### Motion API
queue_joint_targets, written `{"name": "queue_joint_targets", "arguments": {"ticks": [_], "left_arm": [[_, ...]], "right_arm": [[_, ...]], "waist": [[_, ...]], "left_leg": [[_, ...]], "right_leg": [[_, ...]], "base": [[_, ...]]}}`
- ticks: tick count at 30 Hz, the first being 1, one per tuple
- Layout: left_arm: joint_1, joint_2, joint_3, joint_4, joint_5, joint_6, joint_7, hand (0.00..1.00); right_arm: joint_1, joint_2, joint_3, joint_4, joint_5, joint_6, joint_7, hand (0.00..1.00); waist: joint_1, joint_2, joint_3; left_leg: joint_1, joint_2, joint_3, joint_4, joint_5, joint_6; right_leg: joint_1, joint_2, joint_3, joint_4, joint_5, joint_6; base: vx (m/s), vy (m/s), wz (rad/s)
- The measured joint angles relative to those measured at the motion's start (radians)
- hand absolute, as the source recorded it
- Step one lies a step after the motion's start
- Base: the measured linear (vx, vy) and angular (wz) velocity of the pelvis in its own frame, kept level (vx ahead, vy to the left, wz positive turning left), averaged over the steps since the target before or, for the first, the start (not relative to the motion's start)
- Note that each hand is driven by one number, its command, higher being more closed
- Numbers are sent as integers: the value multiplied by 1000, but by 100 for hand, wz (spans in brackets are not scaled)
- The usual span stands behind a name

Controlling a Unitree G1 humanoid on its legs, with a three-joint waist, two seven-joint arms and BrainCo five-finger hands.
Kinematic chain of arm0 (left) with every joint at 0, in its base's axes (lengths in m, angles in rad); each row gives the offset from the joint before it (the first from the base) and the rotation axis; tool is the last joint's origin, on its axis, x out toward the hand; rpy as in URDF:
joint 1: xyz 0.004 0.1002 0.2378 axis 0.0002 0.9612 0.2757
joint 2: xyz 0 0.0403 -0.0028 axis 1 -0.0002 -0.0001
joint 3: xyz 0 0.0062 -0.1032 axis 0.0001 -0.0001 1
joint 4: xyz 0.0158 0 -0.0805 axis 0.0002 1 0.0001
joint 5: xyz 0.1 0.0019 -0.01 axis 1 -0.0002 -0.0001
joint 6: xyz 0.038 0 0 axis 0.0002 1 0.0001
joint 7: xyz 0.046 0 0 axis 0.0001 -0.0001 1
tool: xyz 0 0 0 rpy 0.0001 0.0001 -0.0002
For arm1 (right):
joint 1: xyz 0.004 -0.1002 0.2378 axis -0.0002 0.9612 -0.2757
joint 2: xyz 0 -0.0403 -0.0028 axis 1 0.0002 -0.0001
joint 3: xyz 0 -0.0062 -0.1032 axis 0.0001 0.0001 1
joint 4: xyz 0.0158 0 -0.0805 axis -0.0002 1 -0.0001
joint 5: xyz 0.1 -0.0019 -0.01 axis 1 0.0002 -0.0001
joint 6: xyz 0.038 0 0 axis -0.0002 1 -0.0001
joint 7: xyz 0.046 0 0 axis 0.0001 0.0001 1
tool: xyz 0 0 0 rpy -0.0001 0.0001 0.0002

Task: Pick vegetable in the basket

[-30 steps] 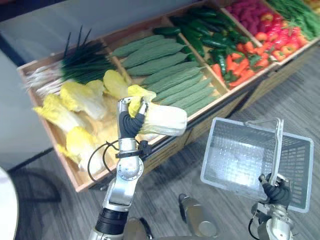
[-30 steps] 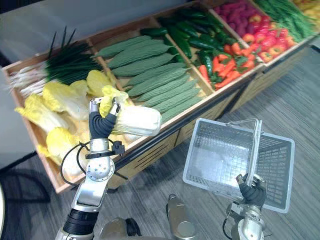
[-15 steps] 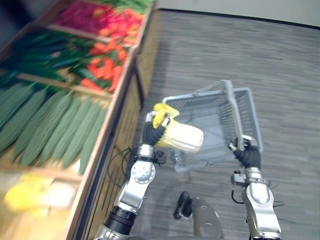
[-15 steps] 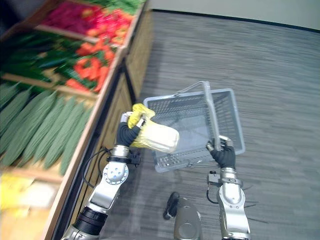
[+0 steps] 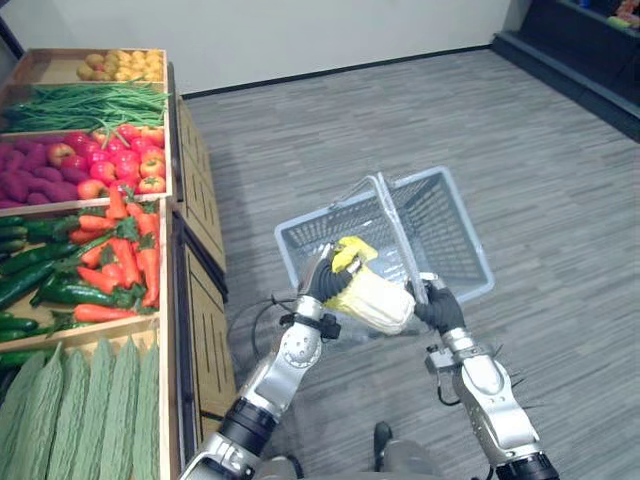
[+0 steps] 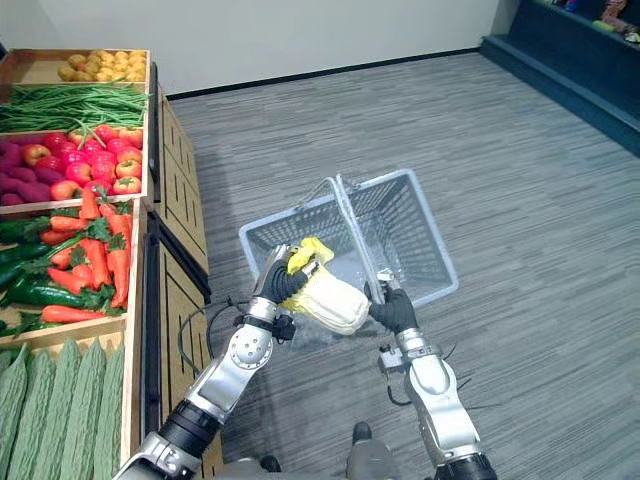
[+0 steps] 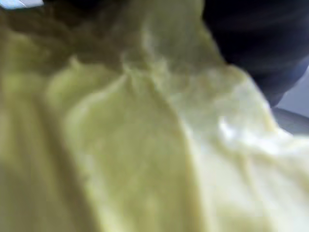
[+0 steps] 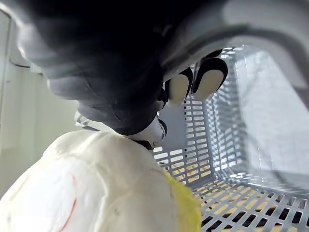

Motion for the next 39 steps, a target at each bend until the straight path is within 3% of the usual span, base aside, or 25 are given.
{"name": "queue_joint_targets", "arguments": {"ticks": [8, 13, 14, 21, 29, 34, 39], "left_arm": [[-24, 70, -7, 131, 132, 56, -45, 100], [-29, 100, 16, 208, 157, 69, -61, 100], [-36, 102, 28, 240, 158, 80, -62, 0], [-67, 114, 46, 300, 180, 118, -63, 0], [-86, 90, 45, 289, 175, 116, -63, 0], [-6, 51, 44, 144, 123, 93, -64, 0], [153, 8, 73, -52, -3, 55, -67, 0]], "right_arm": [[20, -30, 102, -10, 145, 44, 76, 100], [51, -43, 165, -86, 186, 52, 119, 100], [51, -41, 178, -87, 194, 52, 136, 100], [63, -21, 226, -118, 202, 52, 175, 100], [126, -16, 203, -107, 172, 53, 174, 100], [139, 42, 124, -15, 76, 53, 149, 100], [176, 97, 16, 35, -47, 59, 81, 100]], "waist": [[-50, -1, 0], [-54, -10, -4], [-54, -16, -8], [-54, -28, -9], [-57, -32, -10], [-55, -32, -10], [-51, -31, -11]], "left_leg": [[28, 1, 42, -57, 1, -3], [43, 0, 61, -72, 0, -3], [43, 0, 61, -72, 0, -3], [41, 0, 72, -70, 0, -3], [41, 2, 68, -68, 0, -3], [49, 2, 55, -68, 0, -2], [50, 1, 55, -69, 0, -2]], "right_leg": [[-2, 9, 41, -42, 16, -10], [-2, 15, 66, -49, 19, -11], [-2, 15, 66, -51, 19, -11], [-2, 16, 78, -65, 30, -10], [0, 15, 74, -65, 30, -9], [17, 13, 60, -67, 30, -9], [19, 12, 60, -69, 30, -8]], "base": [[54, 31, -16], [-6, 11, -10], [-37, -8, -3], [-49, -16, -5], [-37, -18, 0], [-26, -16, 7], [-41, -17, 0]]}}
